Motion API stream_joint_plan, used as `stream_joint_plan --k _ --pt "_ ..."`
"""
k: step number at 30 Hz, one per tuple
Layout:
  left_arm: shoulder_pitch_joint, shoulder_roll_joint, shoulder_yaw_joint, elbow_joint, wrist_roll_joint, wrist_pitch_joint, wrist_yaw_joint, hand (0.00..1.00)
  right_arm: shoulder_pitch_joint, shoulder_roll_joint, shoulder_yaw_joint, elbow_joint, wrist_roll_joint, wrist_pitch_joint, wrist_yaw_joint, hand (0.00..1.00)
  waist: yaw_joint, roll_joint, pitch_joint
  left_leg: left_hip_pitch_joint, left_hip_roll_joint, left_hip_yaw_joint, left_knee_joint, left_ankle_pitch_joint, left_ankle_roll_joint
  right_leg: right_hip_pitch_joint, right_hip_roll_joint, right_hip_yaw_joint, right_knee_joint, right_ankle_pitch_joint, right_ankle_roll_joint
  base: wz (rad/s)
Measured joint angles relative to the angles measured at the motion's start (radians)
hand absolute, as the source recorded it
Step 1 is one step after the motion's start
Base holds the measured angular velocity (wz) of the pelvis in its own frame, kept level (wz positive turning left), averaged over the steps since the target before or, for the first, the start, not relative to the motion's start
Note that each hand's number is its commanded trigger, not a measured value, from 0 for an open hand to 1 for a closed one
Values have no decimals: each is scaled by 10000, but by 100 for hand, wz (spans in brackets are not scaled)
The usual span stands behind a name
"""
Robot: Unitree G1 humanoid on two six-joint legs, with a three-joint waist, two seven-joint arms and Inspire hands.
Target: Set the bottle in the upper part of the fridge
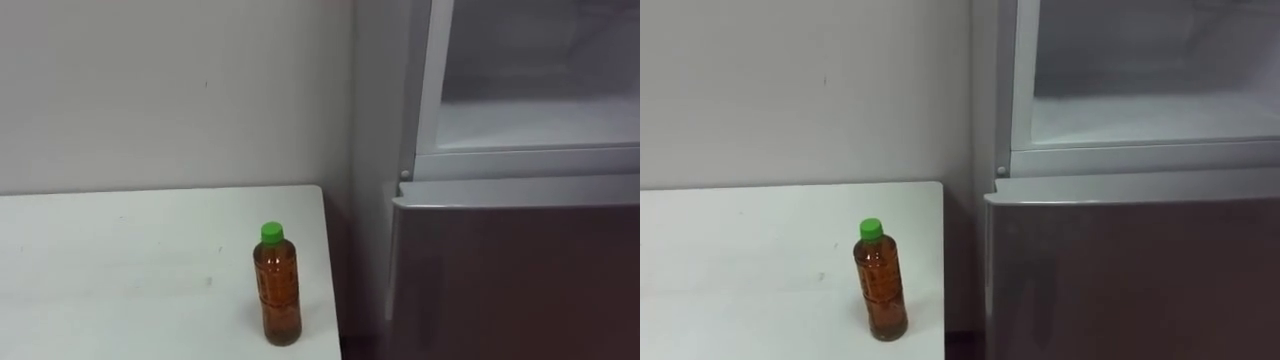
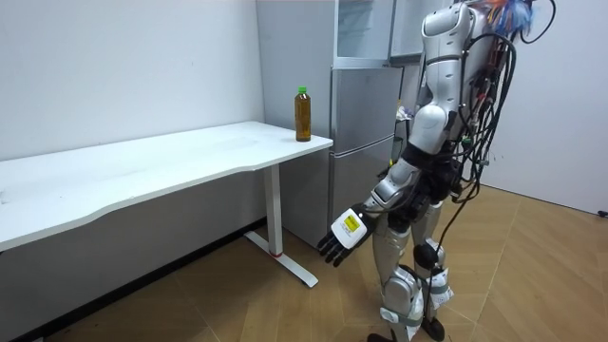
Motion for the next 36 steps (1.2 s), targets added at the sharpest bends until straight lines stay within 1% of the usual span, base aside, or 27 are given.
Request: stream_joint_plan --k 2,4,5,7,8,10,11,13,16,17,21,24,25,27,28,31,36 --pt "-17 1 3 -46 12 -12 -71 0 255 -10 204 -1333 -41 -24 8 0 155 -17 -1 -20 -2 32 -18 0 0 -19 -1 1 -4 0 0 0" --pt "-59 5 6 -48 84 -13 -117 0 335 -15 387 -2168 -31 -32 51 0 221 -18 0 -76 -3 40 -23 0 0 -22 -4 -28 -4 0 1 2" --pt "-84 23 6 -60 139 -23 -157 0 323 -17 559 -2521 -20 -97 120 0 234 -5 3 -90 -2 36 -14 0 0 -28 -15 -92 -4 0 0 5" --pt "-119 34 6 -89 179 -29 -204 0 313 -16 742 -2794 2 -132 333 0 295 -52 7 -88 -3 30 -16 -1 -2 -87 -20 -117 0 0 1 2" --pt "-166 34 5 -116 200 -43 -204 0 311 -9 822 -3060 -5 -92 424 0 424 -52 -16 -108 -3 26 -14 -1 -2 -89 -21 -117 5 0 0 0" --pt "-219 41 10 -165 242 -72 -204 0 303 -9 942 -3603 -40 -79 455 0 473 -76 2 -241 0 -3 46 -1 -1 -173 -26 -142 50 1 -1 4" --pt "-250 54 4 -208 310 -76 -203 0 295 -6 956 -3943 -36 -79 538 0 490 -100 30 -307 -5 -65 92 -1 -1 -203 -38 -207 87 1 -2 11" --pt "-277 59 3 -227 323 -76 -215 0 285 -12 957 -4374 -33 -78 629 0 542 -130 23 -333 3 -70 115 -1 1 -286 -49 -224 187 1 -1 4" --pt "-305 58 4 -232 323 -74 -220 0 284 -6 967 -5262 13 -31 649 0 738 -137 28 -365 5 -84 118 0 3 -317 -49 -211 204 3 -4 -3" --pt "-312 58 1 -232 323 -74 -211 0 266 -5 983 -5548 13 -32 653 0 769 -118 44 -387 8 -101 132 1 4 -323 -49 -218 212 4 -7 0" --pt "-241 66 -25 -230 330 -71 -79 0 82 -15 1077 -5938 29 -22 728 0 860 -160 41 -422 24 -115 102 0 4 -355 -48 -206 319 3 -6 0" --pt "-249 140 -30 -172 446 -67 -66 0 49 -77 1215 -6458 65 -7 726 0 1024 -244 28 -440 21 -116 123 1 5 -356 -49 -198 319 3 -6 0" --pt "-220 185 -32 -125 447 -61 -62 0 -51 -79 1316 -6629 113 -9 727 0 1054 -251 35 -436 21 -119 131 2 6 -347 -47 -192 319 4 -6 0" --pt "-172 263 -44 -112 449 46 -60 0 -327 -77 1437 -6667 122 -9 752 0 1060 -295 34 -434 21 -122 144 5 9 -345 -46 -181 322 5 -8 0" --pt "-155 303 -48 -111 451 155 -57 0 -495 -77 1445 -6680 122 -9 751 0 1071 -335 40 -435 20 -133 154 6 11 -338 -46 -181 322 8 -13 0" --pt "-91 424 -46 -104 712 348 -55 0 -738 -41 1446 -6756 143 -9 755 0 1124 -444 26 -430 21 -140 155 8 14 -337 -45 -180 322 13 -21 0" --pt "-40 474 -47 -102 1231 469 -55 0 -819 -45 1435 -7133 506 -9 737 0 1244 -453 19 -415 29 -140 154 8 14 -328 -44 -192 322 20 -27 0"
